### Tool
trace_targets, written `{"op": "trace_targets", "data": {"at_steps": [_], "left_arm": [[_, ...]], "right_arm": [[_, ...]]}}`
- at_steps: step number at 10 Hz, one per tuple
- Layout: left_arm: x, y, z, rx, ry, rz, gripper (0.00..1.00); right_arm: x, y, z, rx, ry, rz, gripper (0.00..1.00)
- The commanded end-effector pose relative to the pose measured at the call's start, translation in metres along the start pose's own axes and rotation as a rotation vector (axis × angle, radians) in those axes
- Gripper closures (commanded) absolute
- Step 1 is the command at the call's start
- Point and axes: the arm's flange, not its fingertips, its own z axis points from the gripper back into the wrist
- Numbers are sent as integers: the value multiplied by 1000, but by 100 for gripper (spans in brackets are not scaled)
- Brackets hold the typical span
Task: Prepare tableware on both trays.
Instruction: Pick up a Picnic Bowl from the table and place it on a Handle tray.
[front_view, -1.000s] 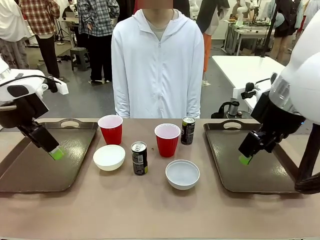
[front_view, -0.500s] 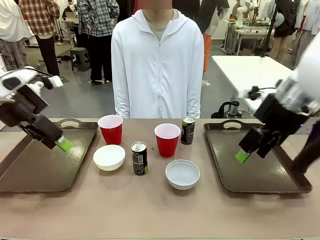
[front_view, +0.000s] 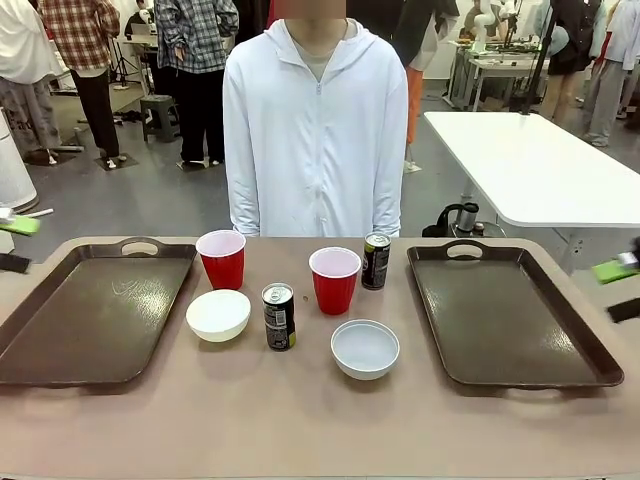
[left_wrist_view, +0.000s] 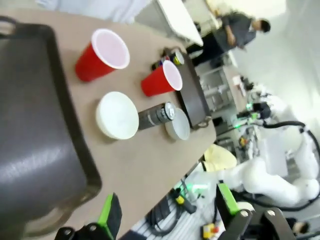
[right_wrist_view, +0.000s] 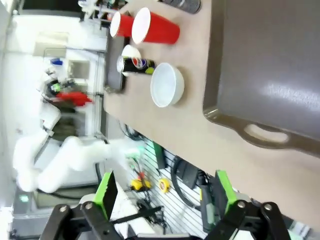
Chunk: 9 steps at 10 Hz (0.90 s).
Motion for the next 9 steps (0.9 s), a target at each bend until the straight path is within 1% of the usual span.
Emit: {"op": "trace_targets", "data": {"at_steps": [1, 2, 3, 4, 7, 9], "left_arm": [[-24, 4, 33, 65, 7, 43, 0], [-32, 10, 46, 76, 20, 75, 0], [-37, 13, 55, 88, 39, 90, 0], [-44, 13, 58, 94, 54, 97, 0], [-43, 10, 68, 125, 98, 84, 0], [-44, 11, 74, 148, 100, 82, 0]], "right_arm": [[-38, -19, 21, 66, -94, -23, 0], [-50, -25, 37, 74, -120, -34, 0], [-62, -28, 50, 104, -126, -28, 0], [-68, -30, 59, 101, -124, -28, 0], [-75, -29, 64, 95, -116, -25, 0], [-73, -30, 61, 85, -98, -31, 0]]}}
